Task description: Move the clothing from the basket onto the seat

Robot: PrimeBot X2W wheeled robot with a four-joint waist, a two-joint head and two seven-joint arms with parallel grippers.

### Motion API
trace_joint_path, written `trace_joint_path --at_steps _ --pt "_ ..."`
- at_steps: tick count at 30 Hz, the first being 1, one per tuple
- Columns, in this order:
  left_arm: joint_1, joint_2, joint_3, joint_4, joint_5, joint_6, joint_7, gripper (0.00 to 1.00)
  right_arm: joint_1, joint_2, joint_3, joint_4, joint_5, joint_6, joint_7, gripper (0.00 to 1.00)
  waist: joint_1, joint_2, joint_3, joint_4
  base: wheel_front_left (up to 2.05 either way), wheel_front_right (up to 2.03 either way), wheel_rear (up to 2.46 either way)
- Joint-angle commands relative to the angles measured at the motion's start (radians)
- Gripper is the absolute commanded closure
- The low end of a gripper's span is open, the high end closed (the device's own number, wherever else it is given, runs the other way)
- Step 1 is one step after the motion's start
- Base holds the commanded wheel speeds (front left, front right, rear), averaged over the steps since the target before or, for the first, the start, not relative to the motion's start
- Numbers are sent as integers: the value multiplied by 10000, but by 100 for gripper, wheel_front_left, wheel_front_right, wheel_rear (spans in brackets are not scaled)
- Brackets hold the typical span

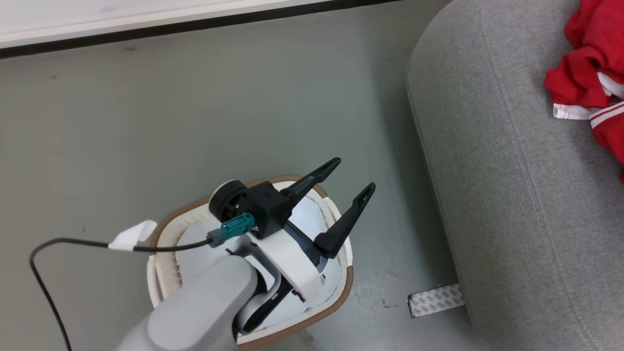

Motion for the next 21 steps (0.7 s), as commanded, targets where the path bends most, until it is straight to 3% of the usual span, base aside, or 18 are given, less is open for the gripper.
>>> trace_joint_path --at_steps 1,3,5,7,8,15,21 --pt "-40 76 45 66 -46 4 -87 0 -211 -143 160 331 -57 -24 114 86 -1 0 -37 49 0 0 0" --pt "10 66 59 130 -95 -7 -117 0 -294 -210 326 572 -36 -24 113 78 -1 0 -138 57 0 0 0" --pt "102 41 66 213 -136 -9 -185 0 -312 -232 530 809 -23 -24 150 56 -1 0 -317 37 0 0 0" --pt "199 -8 55 282 -171 -10 -234 0 -345 -267 774 940 29 -23 186 5 -1 0 -564 -8 0 0 0" --pt "256 -37 44 334 -196 -11 -265 0 -321 -255 912 1008 13 -23 236 0 -1 0 -731 -37 0 0 0" --pt "906 -238 110 654 -411 69 -452 0 165 -489 2063 900 377 -24 855 0 -1 0 -2300 -267 0 0 0" --pt "1598 -338 384 699 -618 243 -567 0 741 -1145 3102 -480 1277 -23 1596 0 -1 0 -3628 -274 0 0 0"
